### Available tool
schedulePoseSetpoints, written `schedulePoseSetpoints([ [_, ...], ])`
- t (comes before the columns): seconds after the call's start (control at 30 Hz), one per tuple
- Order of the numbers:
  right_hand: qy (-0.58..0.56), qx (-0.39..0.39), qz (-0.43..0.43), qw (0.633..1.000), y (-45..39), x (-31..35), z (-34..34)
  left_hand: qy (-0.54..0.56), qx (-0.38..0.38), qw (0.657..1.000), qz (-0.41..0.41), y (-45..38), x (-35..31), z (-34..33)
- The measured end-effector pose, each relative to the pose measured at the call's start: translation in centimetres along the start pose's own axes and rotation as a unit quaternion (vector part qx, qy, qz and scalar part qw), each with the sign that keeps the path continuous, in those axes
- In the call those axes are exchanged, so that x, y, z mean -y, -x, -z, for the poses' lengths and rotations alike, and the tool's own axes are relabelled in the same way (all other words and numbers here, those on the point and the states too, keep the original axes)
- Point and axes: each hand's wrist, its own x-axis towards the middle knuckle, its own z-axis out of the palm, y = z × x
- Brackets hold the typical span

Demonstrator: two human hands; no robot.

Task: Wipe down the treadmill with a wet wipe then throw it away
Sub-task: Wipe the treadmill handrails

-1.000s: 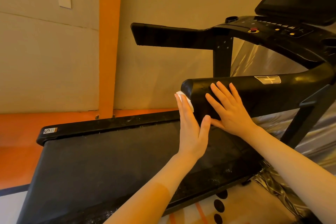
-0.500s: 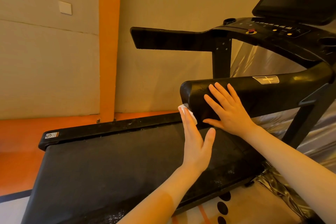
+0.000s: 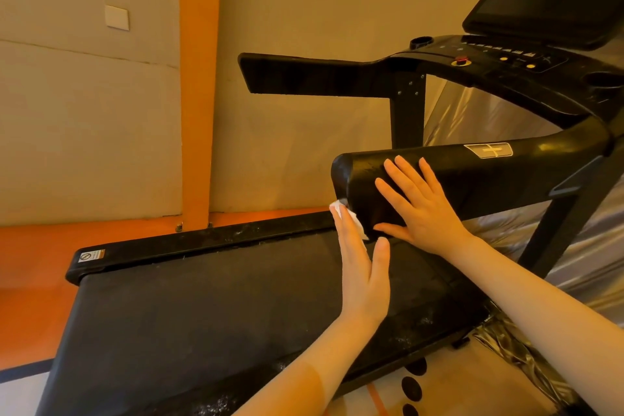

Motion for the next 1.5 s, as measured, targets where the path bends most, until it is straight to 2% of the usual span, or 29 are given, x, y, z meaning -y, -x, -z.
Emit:
schedulePoseSetpoints([
  [0.2, -0.013, 0.023, 0.007, 1.000, 0.1, -0.5, 0.4, -0.003, -0.009, 0.994, -0.113, -3.0, -2.3, 0.8],
  [0.3, -0.027, 0.016, -0.004, 0.999, -0.2, -1.1, 1.0, -0.069, -0.014, 0.980, -0.188, -4.6, -1.8, 1.5],
  [0.4, -0.061, -0.015, -0.072, 0.995, -0.5, -1.6, 1.6, -0.168, -0.018, 0.962, -0.216, -6.6, -1.5, 2.4],
  [0.53, -0.079, -0.035, -0.148, 0.985, -0.9, -2.4, 2.2, -0.298, 0.023, 0.904, -0.307, -9.7, -2.5, 4.4],
  [0.67, -0.073, -0.018, -0.185, 0.980, -0.6, -3.2, 2.1, -0.347, 0.101, 0.843, -0.399, -12.2, -4.3, 5.6],
  [0.73, -0.080, -0.012, -0.203, 0.976, -0.7, -3.3, 2.1, -0.342, 0.128, 0.842, -0.396, -12.9, -4.9, 5.8],
  [0.8, -0.093, -0.019, -0.225, 0.970, -1.4, -3.5, 2.2, -0.303, 0.134, 0.870, -0.365, -13.0, -5.2, 5.9],
  [0.93, -0.120, -0.031, -0.260, 0.958, -3.9, -4.8, 2.6, -0.216, 0.100, 0.923, -0.301, -13.2, -5.9, 6.0],
  [1.03, -0.152, -0.004, -0.286, 0.946, -6.4, -6.2, 2.2, -0.185, 0.071, 0.941, -0.273, -14.6, -7.1, 6.3],
  [1.13, -0.192, 0.038, -0.326, 0.925, -9.1, -7.1, 1.4, -0.197, 0.077, 0.940, -0.269, -17.4, -8.3, 7.0],
  [1.33, -0.206, 0.167, -0.367, 0.892, -13.5, -8.2, -1.5, -0.321, 0.083, 0.907, -0.261, -24.6, -7.7, 8.6],
  [1.5, -0.176, 0.199, -0.369, 0.890, -15.1, -9.3, -4.2, -0.359, 0.092, 0.892, -0.258, -29.8, -5.6, 8.1],
])
